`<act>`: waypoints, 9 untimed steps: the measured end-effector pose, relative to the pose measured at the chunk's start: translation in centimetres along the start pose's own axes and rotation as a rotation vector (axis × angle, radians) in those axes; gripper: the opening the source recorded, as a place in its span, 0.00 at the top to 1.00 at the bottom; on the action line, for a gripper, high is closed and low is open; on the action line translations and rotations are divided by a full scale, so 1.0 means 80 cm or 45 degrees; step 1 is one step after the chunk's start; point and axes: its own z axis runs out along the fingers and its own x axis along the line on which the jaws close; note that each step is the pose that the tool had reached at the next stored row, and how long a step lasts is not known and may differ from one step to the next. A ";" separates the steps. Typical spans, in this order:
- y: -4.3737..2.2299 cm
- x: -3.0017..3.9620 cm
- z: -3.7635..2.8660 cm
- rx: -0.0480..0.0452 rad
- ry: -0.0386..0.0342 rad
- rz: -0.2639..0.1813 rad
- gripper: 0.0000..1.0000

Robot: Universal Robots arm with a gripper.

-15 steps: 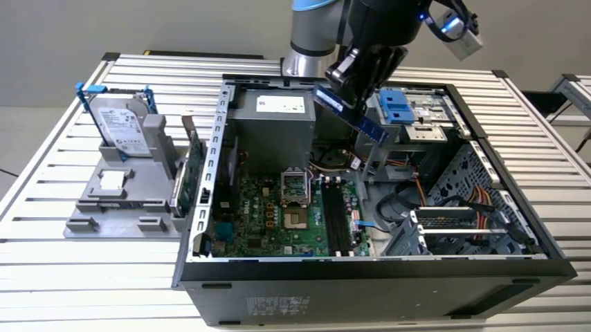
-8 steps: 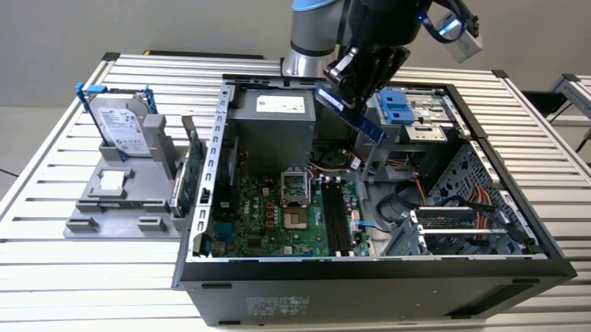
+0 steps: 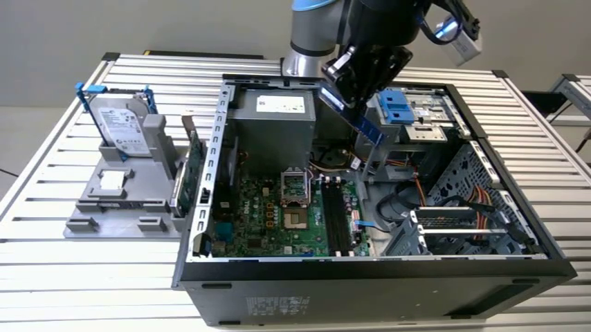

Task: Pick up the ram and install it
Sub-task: 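Insert the ram into the slot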

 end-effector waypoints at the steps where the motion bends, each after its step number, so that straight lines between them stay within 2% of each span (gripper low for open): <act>1: 0.0000 0.0001 0.0000 0.000 -0.0008 0.015 1.00; 9: -0.0003 0.0002 0.0001 -0.001 -0.0072 0.132 1.00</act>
